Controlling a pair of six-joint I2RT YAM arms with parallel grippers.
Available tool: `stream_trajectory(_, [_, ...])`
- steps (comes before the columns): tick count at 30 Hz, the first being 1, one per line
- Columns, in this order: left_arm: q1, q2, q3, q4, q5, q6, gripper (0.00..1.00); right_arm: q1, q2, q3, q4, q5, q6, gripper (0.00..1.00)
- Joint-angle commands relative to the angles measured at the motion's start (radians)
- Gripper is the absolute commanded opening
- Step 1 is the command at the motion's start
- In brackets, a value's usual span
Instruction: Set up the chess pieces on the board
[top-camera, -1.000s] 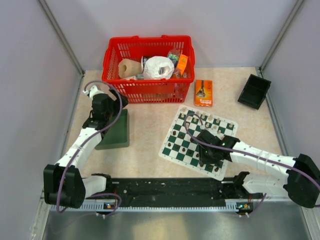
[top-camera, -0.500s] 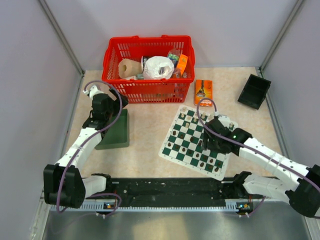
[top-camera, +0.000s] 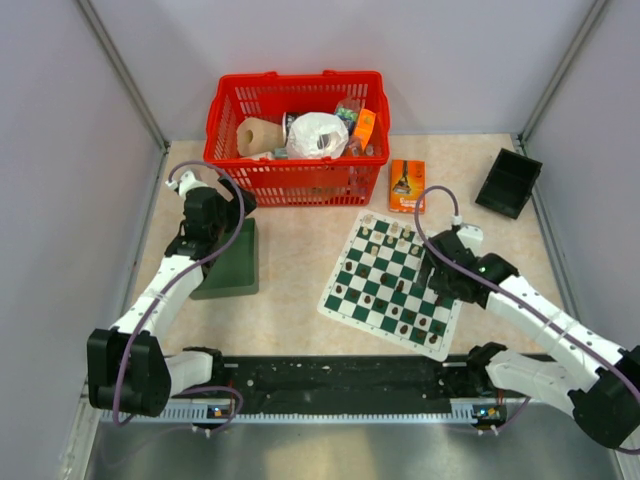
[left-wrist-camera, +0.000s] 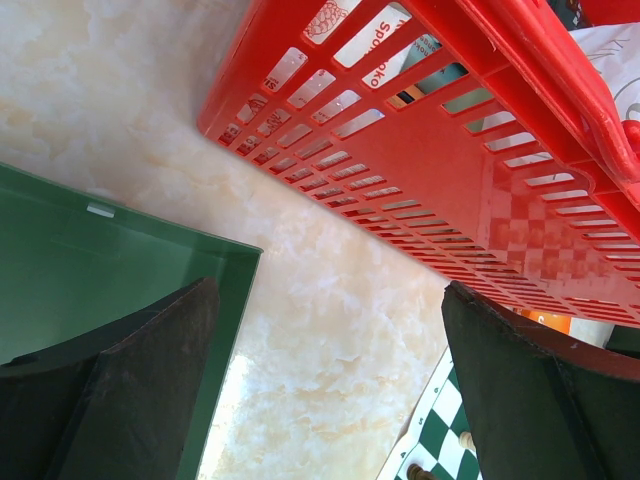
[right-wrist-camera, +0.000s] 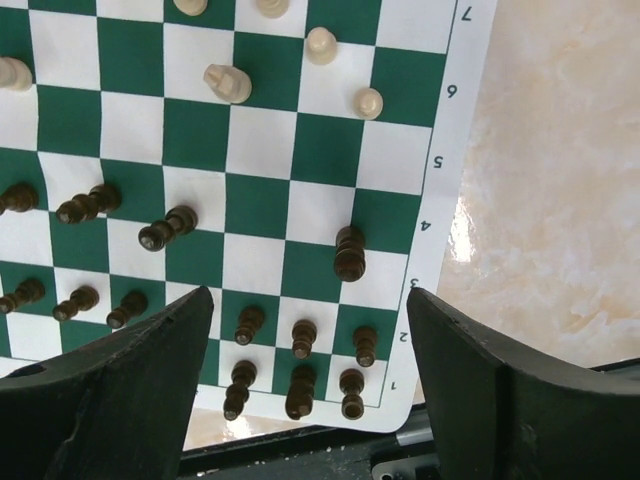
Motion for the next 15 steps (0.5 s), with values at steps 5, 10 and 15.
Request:
stream_trajectory(5, [0.008, -0.009, 0.001, 0.047, 0.004, 0.01, 0.99, -0.068, 0.007, -0.007, 0.08, -0.045, -0.063, 0.72])
stream_trajectory(10, [0.008, -0.009, 0.001, 0.047, 0.0, 0.009, 0.99, -0.069, 0.043, 0.019, 0.154, -0.125, -0.133, 0.68])
stream_trajectory(15, [0.008, -0.006, 0.002, 0.05, 0.003, 0.01, 0.99, -0.069, 0.084, 0.045, 0.218, -0.193, -0.19, 0.62])
